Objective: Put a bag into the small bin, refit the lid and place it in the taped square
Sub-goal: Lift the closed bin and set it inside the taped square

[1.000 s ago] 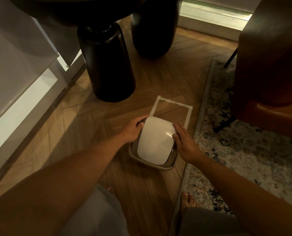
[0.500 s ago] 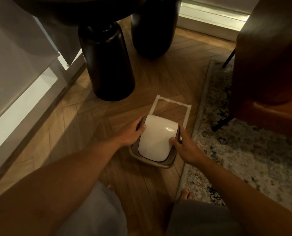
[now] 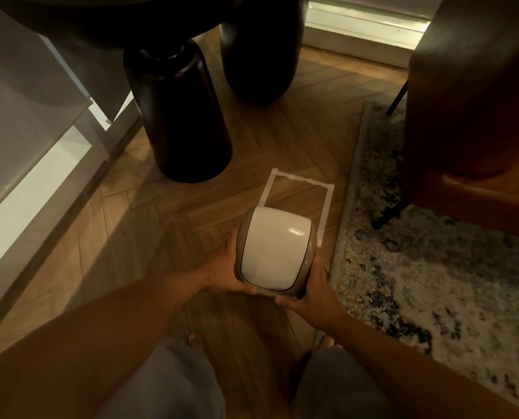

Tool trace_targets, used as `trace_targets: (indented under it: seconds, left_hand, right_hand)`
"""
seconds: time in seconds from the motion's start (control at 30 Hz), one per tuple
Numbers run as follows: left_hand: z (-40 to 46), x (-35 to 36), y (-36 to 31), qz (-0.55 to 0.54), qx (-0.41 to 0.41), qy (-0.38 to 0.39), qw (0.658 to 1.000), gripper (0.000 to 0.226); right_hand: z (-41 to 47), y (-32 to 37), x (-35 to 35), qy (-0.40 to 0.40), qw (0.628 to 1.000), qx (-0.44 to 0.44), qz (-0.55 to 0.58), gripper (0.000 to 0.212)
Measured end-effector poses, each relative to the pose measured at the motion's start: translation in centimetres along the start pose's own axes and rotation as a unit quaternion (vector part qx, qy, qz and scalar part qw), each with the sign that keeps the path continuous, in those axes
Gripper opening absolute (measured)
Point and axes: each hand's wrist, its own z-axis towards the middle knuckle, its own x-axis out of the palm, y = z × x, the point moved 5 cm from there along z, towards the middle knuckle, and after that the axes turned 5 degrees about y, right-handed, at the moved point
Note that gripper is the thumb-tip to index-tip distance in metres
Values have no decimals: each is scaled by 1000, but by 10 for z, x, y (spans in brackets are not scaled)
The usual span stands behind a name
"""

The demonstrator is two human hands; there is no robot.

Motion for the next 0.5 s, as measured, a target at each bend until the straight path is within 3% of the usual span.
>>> trace_targets:
  seconds: [0.5]
  left_hand:
    - [53,2,29,-66,67,-161,983,130]
  right_hand:
    - [52,-40,-15,13,998,1,-54,151]
